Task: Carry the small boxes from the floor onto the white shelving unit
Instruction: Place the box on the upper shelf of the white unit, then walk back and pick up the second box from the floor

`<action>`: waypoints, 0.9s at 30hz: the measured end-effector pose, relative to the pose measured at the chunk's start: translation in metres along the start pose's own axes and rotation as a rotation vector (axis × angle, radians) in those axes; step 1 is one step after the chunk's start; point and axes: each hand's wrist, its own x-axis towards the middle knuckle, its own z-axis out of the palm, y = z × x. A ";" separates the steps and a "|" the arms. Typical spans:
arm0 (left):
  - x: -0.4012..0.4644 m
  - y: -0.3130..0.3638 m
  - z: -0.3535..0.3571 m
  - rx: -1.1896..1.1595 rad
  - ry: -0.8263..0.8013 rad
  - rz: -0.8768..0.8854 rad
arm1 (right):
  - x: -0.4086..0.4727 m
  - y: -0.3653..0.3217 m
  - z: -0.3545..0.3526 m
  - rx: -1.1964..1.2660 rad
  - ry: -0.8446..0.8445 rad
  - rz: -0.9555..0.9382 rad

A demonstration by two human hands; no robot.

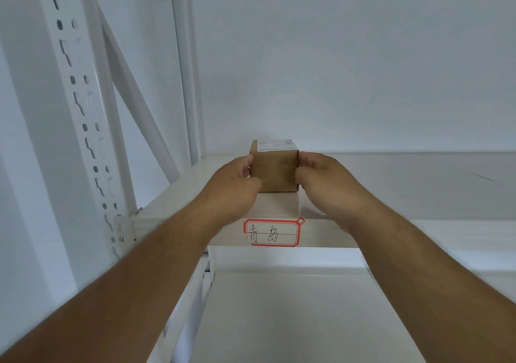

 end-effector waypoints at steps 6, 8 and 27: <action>0.017 0.005 -0.001 0.011 -0.006 -0.029 | 0.019 -0.001 -0.001 0.014 0.012 0.063; 0.021 0.007 0.000 -0.004 -0.001 -0.032 | 0.025 0.000 0.001 0.024 0.007 0.069; -0.038 0.031 0.030 -0.236 -0.008 0.171 | -0.058 0.007 -0.018 0.298 0.213 -0.012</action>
